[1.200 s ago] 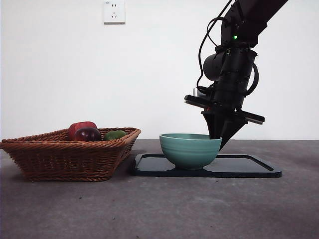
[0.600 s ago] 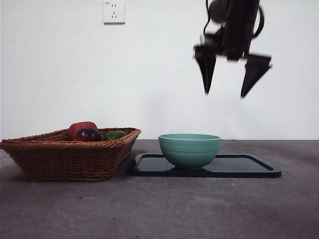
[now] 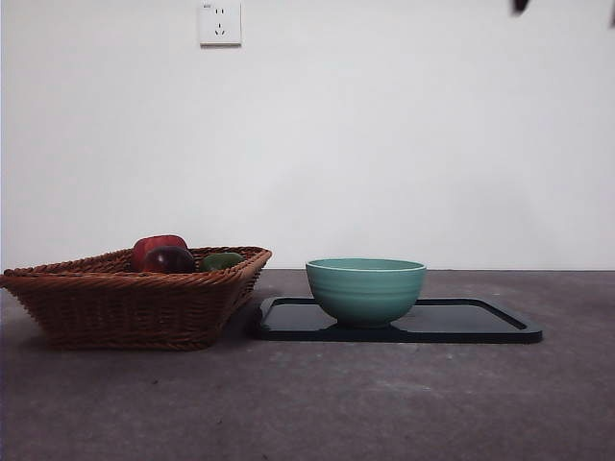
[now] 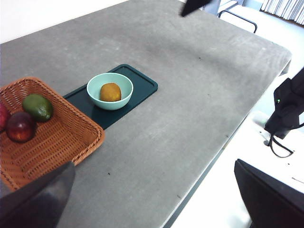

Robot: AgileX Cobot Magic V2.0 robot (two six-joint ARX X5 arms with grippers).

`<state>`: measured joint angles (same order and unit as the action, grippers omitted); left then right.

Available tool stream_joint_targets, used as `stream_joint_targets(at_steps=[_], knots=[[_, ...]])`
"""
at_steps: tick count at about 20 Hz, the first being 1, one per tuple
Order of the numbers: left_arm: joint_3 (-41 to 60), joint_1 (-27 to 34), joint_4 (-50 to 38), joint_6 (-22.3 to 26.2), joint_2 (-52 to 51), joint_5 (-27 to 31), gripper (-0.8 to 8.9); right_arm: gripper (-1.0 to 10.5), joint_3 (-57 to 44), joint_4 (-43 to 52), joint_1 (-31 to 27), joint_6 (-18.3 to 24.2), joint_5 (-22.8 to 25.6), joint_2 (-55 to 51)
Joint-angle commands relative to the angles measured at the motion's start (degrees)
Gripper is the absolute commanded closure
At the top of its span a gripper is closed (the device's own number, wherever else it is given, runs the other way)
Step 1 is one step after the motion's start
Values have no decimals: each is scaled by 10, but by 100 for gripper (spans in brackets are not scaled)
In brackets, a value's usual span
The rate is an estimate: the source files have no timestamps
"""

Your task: Pick up the wifruite, put it on the bowl, pick up the plate, put it on desk

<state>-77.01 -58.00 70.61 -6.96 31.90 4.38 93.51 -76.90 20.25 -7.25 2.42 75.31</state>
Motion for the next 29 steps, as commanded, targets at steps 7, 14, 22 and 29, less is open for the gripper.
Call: stream_joint_targets(at_steps=[7,14,22,29], knots=[[-8,-6,-62,1,2,2,278,398,-138,-42,10,0,-27,-301],[-8,-6,-61,-2,2,2,283,398,-172,-42,10,-2,-110,-457],[-8,-6,-61,-39,5,2,288,398,-171,-42,10,-2,-135,-474],[-8,-6,-69,-86,145,2,354,398,-171,-42,10,-2,-134,-474]])
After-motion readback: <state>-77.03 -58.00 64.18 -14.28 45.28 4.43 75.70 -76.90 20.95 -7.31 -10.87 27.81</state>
